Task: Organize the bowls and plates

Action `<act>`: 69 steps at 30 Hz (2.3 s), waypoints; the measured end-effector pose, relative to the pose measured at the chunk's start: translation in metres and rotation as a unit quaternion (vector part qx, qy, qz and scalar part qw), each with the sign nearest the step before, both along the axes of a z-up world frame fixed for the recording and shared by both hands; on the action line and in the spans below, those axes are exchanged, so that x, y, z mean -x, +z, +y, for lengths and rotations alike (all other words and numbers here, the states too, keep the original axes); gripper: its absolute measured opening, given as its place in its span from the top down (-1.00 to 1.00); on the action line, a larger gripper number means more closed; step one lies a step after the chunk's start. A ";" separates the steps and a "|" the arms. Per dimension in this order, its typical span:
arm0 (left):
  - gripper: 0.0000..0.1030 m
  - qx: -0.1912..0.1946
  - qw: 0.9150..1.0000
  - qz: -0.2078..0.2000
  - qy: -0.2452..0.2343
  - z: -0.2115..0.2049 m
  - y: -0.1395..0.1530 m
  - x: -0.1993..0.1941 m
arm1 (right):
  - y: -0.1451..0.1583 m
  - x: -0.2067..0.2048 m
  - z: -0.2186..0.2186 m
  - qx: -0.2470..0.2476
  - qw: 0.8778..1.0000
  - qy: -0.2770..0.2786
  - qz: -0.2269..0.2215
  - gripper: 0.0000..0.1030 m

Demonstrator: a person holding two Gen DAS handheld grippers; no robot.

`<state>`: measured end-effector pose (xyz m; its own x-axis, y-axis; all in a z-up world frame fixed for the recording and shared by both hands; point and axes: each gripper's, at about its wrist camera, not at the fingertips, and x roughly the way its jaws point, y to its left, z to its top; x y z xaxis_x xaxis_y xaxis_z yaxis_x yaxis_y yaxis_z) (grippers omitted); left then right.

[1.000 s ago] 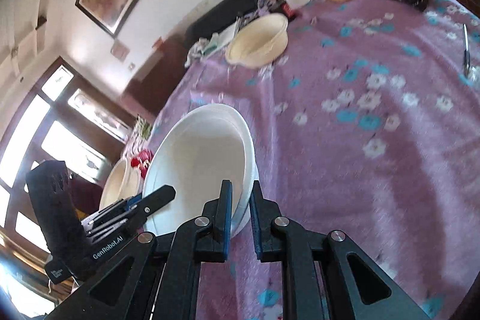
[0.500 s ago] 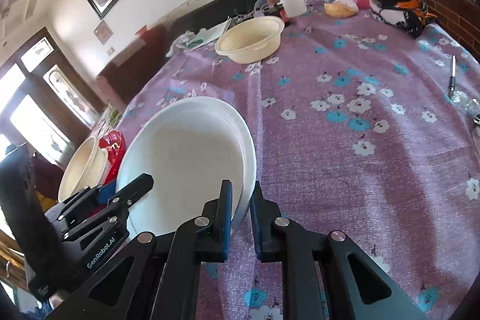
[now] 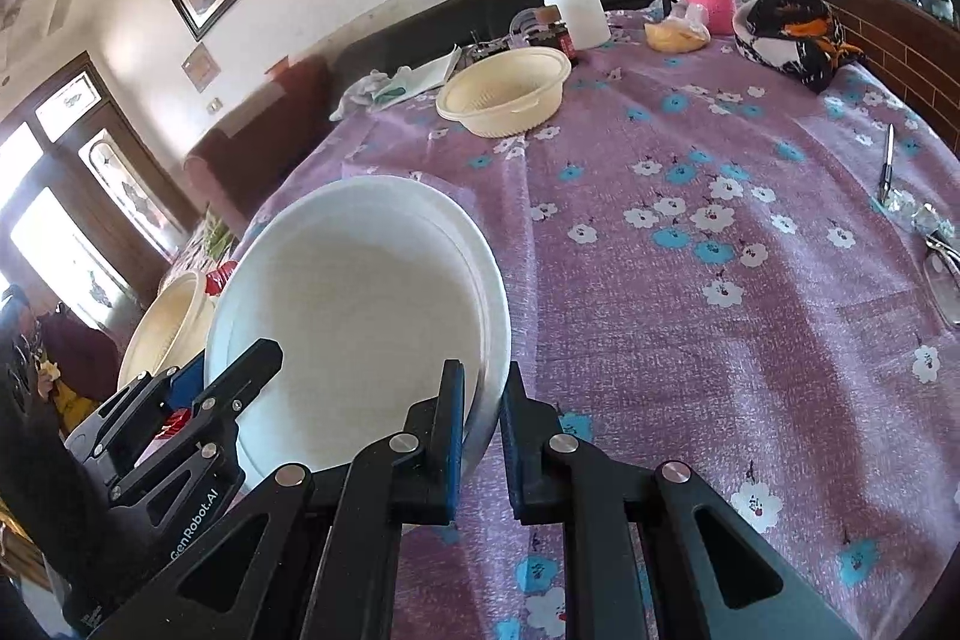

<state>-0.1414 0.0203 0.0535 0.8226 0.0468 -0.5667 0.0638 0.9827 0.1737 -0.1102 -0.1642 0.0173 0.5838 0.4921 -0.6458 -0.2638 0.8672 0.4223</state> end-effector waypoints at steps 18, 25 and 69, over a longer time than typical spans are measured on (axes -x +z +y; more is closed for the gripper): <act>0.55 -0.001 1.000 -0.027 0.010 0.013 0.004 0.016 | 0.011 0.008 0.019 0.014 1.000 0.006 -0.009 0.74; 0.55 0.004 0.999 -0.028 0.014 0.019 0.005 0.016 | 0.014 0.009 0.026 0.017 1.000 0.009 -0.011 0.74; 0.36 0.099 0.981 -0.033 0.166 0.201 0.054 0.031 | 0.053 -0.044 0.210 -0.062 0.973 0.194 0.106 0.73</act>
